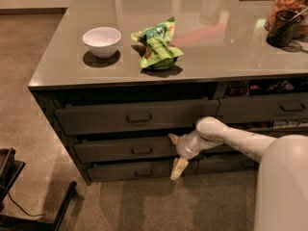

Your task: Open middle drawer

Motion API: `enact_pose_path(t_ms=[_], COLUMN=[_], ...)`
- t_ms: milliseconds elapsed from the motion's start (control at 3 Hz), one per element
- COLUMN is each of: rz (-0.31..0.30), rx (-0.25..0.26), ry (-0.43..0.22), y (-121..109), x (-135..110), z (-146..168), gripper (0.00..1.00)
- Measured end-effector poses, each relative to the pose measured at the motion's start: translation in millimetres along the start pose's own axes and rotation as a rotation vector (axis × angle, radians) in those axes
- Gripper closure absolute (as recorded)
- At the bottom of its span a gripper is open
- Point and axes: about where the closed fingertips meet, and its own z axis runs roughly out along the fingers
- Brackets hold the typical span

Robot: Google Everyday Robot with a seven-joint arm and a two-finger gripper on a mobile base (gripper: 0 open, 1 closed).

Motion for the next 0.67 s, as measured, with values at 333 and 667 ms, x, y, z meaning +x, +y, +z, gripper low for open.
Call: enact_pose_path(t_ms=[333, 667], rz=[0.000, -0.012], rx=[-0.001, 0.044], ry=[0.000, 0.011], y=[-0.1, 0.8], x=[0.0, -3.3], z=[-0.1, 4.6], gripper=[0.00, 0.00])
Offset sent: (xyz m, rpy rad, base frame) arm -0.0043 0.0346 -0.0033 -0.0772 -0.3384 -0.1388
